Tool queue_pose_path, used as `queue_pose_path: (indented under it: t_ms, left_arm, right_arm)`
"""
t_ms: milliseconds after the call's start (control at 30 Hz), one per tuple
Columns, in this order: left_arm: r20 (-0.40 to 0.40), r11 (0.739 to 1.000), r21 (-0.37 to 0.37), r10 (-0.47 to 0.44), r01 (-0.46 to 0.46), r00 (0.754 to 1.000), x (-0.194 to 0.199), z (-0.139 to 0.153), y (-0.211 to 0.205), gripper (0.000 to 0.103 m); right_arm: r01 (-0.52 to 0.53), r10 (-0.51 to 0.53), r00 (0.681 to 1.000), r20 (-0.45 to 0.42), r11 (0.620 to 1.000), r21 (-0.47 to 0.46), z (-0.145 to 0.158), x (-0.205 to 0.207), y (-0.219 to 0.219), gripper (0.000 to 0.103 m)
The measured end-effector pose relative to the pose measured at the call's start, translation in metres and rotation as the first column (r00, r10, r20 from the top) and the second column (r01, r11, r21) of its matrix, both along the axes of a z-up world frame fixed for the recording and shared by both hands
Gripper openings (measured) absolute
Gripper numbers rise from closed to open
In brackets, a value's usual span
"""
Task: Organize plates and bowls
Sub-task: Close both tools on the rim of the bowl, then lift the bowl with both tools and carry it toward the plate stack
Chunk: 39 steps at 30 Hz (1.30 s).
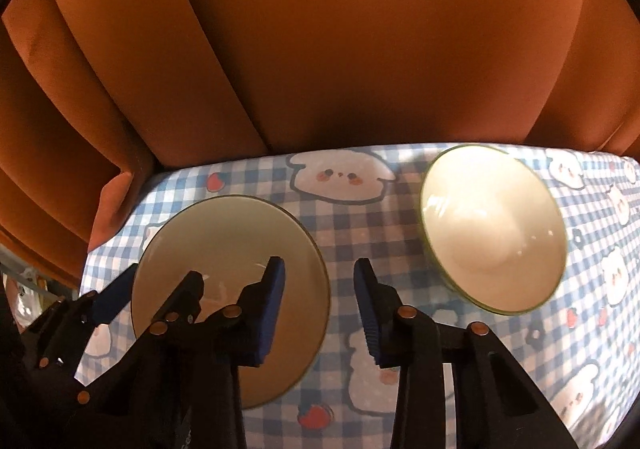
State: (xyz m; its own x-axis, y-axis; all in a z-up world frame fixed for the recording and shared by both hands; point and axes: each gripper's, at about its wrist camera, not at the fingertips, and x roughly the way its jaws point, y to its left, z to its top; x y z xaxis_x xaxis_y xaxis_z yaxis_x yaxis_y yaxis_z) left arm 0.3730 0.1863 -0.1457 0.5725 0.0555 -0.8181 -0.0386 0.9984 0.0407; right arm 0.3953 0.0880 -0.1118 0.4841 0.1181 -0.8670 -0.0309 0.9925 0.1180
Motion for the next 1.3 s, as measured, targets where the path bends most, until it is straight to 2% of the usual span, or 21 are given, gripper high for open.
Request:
queue_pose_path:
  t_ms: [33,133,533,933,1300]
  left_arm:
    - [-0.007,1.000,-0.007,-0.001,0.001,1.000,0.001,-0.002,0.001,0.036]
    - [-0.003,1.000,0.003,-0.002,0.002,1.000,0.001,-0.005,0.001,0.032]
    - [-0.014,1.000,-0.001,-0.021,0.021,1.000,-0.006,0.006,-0.003,0.031]
    - [0.032,0.999,-0.029,-0.044,0.045,0.999,-0.051,0.044,-0.014,0.031]
    - [0.083,0.995,-0.045,-0.087,0.091,0.993,-0.109,0.080,-0.029,0.031]
  right_arm:
    - [-0.008,0.008,1.000,-0.004,1.000,0.001,-0.002,0.002,0.001,0.027]
    - [-0.019,0.019,1.000,-0.013,1.000,-0.015,-0.007,0.007,0.003,0.021]
    - [-0.011,0.010,0.999,-0.033,0.999,-0.033,0.000,0.000,0.002,0.020]
    - [0.017,-0.017,1.000,-0.003,0.999,-0.052,0.041,-0.037,-0.009,0.020]
    - [0.064,-0.062,0.997,0.044,0.996,-0.060,0.088,-0.098,-0.028,0.020]
